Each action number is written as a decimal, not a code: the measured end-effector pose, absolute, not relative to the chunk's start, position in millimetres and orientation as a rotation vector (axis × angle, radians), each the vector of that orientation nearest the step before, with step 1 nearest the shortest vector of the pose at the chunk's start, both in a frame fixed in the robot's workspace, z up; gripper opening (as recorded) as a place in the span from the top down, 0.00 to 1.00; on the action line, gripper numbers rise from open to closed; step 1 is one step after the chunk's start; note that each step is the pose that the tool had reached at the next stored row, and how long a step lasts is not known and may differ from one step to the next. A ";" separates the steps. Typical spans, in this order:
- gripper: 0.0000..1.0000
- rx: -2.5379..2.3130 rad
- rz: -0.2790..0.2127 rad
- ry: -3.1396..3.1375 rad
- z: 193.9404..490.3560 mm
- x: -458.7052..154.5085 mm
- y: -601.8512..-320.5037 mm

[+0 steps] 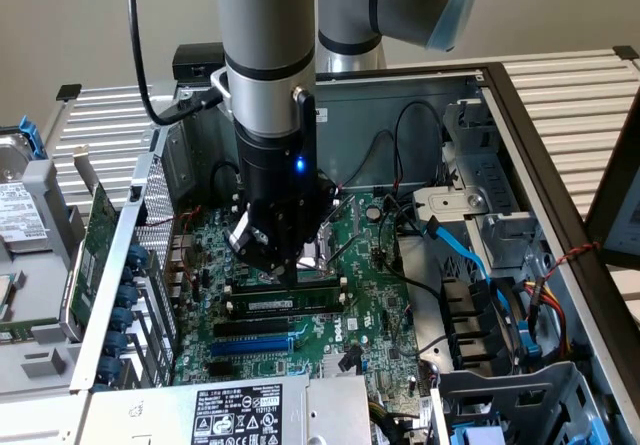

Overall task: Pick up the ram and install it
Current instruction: 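Press down the ram until it locks into place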

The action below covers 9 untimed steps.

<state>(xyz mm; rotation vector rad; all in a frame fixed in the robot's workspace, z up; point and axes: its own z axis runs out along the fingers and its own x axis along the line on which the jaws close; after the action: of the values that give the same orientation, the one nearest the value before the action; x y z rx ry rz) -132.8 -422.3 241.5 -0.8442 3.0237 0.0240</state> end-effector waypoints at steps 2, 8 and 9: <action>0.90 -0.796 0.024 3.037 241.2 -132.8 -422.4; 0.90 -0.662 0.023 3.068 240.6 -132.7 -422.6; 0.90 -0.643 0.022 3.072 240.5 -132.7 -422.6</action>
<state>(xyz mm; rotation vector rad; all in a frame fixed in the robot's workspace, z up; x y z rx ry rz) -132.7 -422.6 240.5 -0.6431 3.0720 0.0218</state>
